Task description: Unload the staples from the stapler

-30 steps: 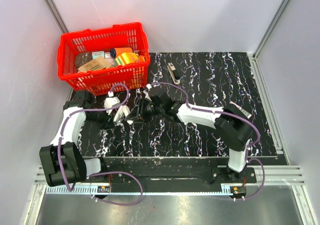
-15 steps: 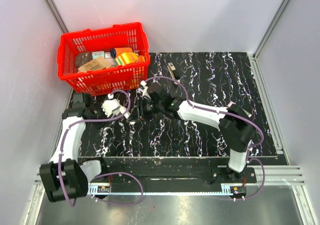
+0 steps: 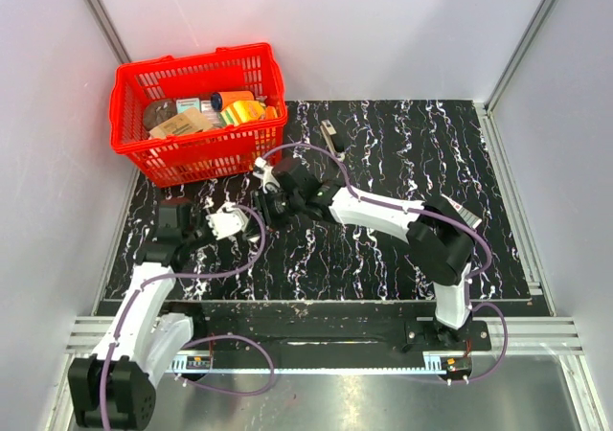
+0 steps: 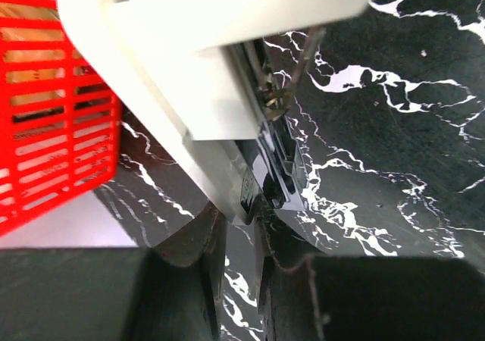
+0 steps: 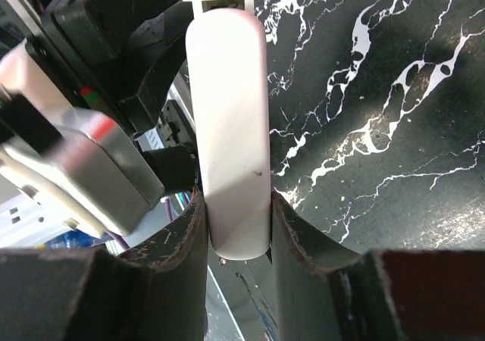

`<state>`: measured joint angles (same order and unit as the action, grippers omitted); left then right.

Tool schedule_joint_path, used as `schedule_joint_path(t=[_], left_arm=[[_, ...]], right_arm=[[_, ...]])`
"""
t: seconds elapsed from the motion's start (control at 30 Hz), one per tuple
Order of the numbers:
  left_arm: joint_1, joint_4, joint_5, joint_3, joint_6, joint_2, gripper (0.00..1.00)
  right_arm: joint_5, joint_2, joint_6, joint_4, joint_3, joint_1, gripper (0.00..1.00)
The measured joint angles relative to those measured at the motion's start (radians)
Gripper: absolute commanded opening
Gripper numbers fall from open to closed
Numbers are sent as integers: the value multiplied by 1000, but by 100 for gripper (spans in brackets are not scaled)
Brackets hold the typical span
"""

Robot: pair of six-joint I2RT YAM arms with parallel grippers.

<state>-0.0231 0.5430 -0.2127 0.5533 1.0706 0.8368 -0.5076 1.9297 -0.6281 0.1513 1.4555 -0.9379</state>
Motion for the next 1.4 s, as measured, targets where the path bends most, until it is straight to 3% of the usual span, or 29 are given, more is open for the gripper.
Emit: schedule_joint_path(t=[0.3, 0.8, 1.0, 1.1, 1.13, 1.2, 1.23, 1.4], left_arm=[[-89, -147, 172, -109, 93, -79, 0], [-135, -318, 247, -216, 286, -135, 2], [-175, -142, 190, -55, 121, -58, 20], [-190, -26, 109, 69, -9, -19, 35], [-192, 4, 86, 105, -50, -9, 43], [-191, 61, 45, 172, -140, 5, 71], [-191, 84, 26, 200, -183, 6, 76], [-161, 164, -45, 341, -401, 7, 80]], right_arm=[[-9, 46, 28, -16, 11, -5, 0], [103, 52, 111, 23, 10, 2, 0], [119, 52, 68, -10, 11, 3, 0], [127, 56, 48, -5, 32, 3, 0], [135, 67, 47, 7, 63, 3, 0], [156, 75, 52, 21, 91, 3, 0], [175, 77, 60, 36, 106, 3, 0], [303, 99, 116, 172, 176, -4, 0]])
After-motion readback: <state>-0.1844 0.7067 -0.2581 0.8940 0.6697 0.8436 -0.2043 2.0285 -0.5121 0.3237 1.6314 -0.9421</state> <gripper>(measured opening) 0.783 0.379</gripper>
